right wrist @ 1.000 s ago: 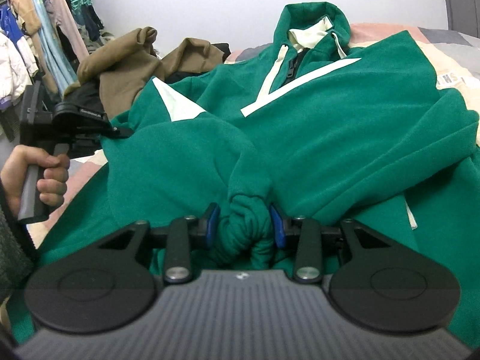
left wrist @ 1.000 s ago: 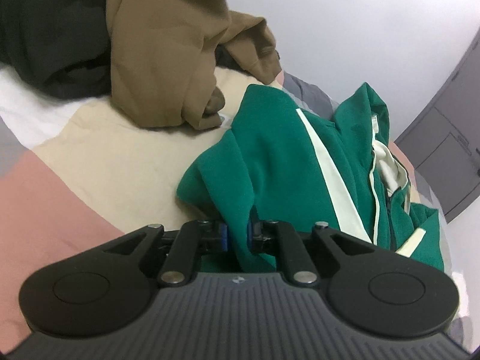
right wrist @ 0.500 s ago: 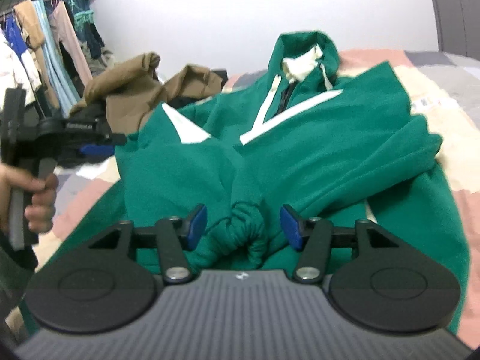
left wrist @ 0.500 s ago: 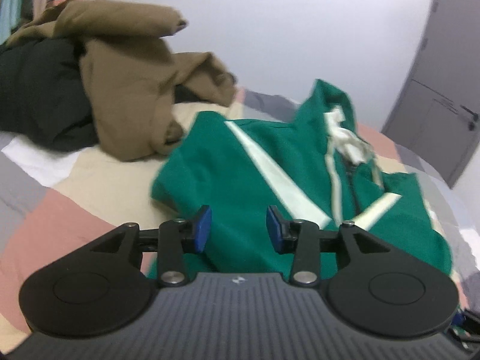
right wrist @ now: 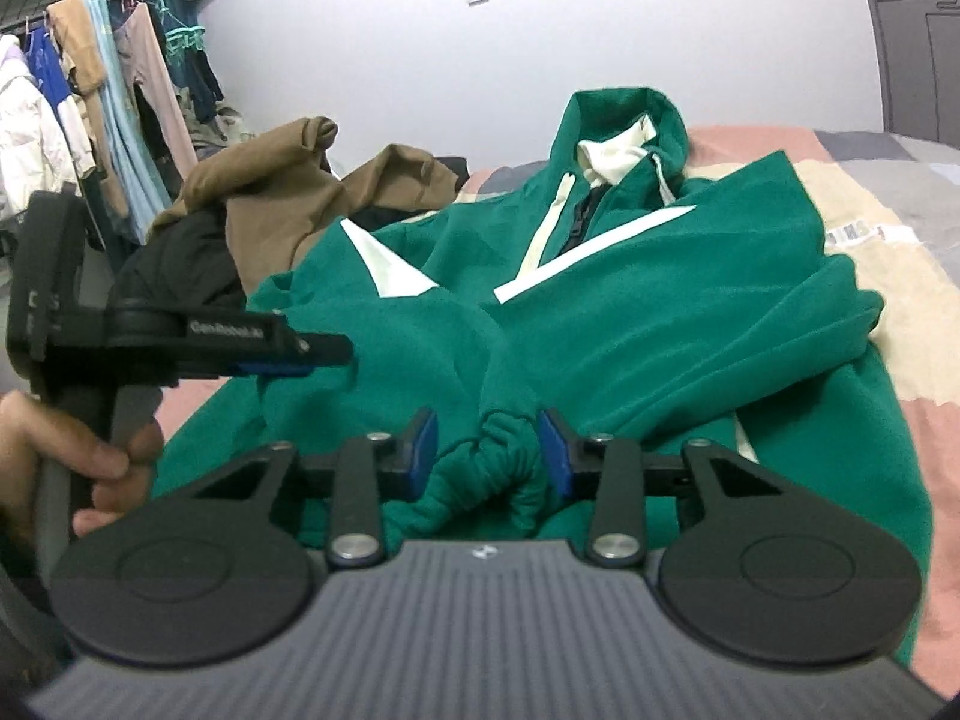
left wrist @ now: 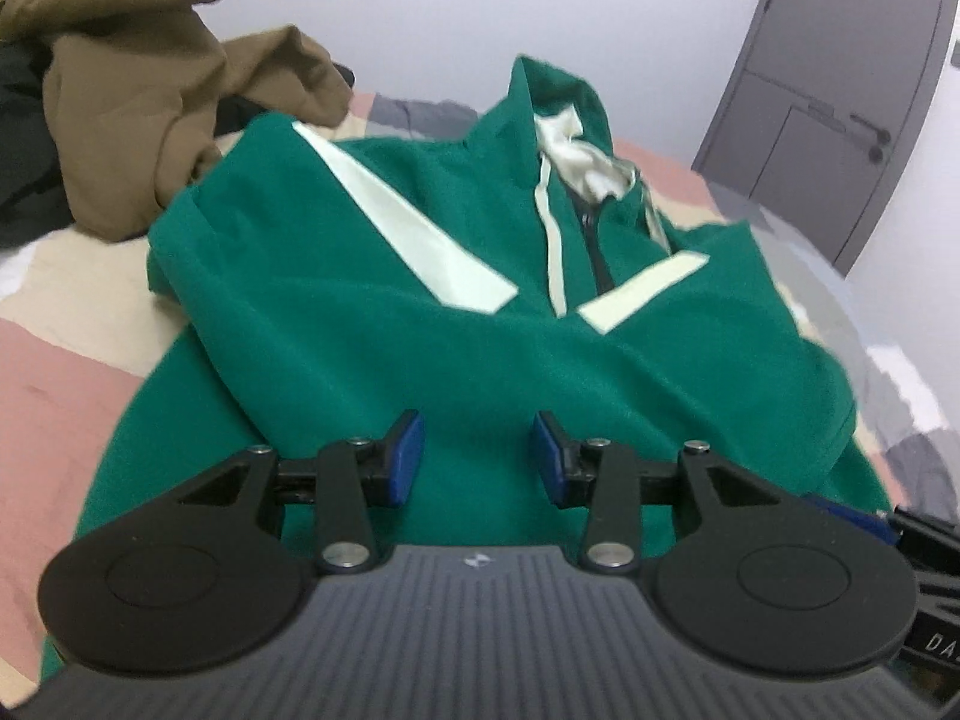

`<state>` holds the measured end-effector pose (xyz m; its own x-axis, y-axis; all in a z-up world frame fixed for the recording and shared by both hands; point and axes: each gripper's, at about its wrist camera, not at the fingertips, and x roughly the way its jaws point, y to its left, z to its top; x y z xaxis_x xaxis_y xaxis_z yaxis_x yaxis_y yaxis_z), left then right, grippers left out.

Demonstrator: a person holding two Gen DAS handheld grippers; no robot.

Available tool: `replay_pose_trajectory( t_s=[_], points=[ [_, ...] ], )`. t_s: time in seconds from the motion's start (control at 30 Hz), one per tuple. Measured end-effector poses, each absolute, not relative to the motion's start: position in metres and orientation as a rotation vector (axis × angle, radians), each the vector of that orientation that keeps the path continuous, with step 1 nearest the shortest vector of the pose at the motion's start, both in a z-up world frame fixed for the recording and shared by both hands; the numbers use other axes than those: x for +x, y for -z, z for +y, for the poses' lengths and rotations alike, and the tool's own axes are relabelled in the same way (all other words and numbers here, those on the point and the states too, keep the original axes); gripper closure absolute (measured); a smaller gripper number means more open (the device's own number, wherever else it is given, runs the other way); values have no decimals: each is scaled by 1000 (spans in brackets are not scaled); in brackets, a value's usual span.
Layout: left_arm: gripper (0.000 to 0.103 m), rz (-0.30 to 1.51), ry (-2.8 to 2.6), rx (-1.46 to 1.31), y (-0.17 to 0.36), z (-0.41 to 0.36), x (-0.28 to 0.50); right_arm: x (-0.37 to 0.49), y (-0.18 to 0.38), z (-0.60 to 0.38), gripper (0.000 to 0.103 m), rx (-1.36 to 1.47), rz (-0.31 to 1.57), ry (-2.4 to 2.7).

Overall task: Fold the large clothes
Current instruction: 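Open the left gripper and move both grippers toward the hood, then grasp the white-lined hood with both grippers and lift it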

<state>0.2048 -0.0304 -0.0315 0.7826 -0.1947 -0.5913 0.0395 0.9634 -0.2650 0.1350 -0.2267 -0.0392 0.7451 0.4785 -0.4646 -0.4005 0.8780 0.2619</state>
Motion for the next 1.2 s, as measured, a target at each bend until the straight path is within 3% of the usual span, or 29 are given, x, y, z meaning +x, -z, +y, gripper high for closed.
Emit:
replay_pose_trajectory(
  t_s=[0.37, 0.43, 0.47, 0.5, 0.77, 0.97, 1.0, 1.07, 1.13, 1.2],
  points=[
    [57, 711, 131, -196, 51, -35, 216, 147, 58, -216, 62, 118, 631, -444],
    [47, 702, 151, -179, 44, -37, 214, 148, 58, -218, 62, 141, 643, -442],
    [36, 696, 169, -166, 40, -40, 213, 148, 57, -220, 62, 153, 647, -437],
    [33, 687, 173, -152, 35, -42, 210, 148, 54, -222, 62, 161, 648, -432],
    [32, 638, 185, -121, -5, -52, 222, 150, 11, -241, 61, 222, 581, -411],
    [31, 652, 150, -162, -29, -40, 308, 213, -21, -250, 61, 244, 532, -393],
    [31, 658, 145, -183, -32, -37, 327, 230, -22, -251, 58, 240, 526, -378],
    [31, 654, 138, -237, -35, -30, 370, 269, -22, -254, 41, 233, 522, -353],
    [31, 646, 135, -286, -34, -25, 416, 312, -19, -255, 32, 220, 511, -317],
    [31, 638, 129, -329, -30, -21, 457, 363, -12, -259, 31, 229, 513, -276]
  ],
)
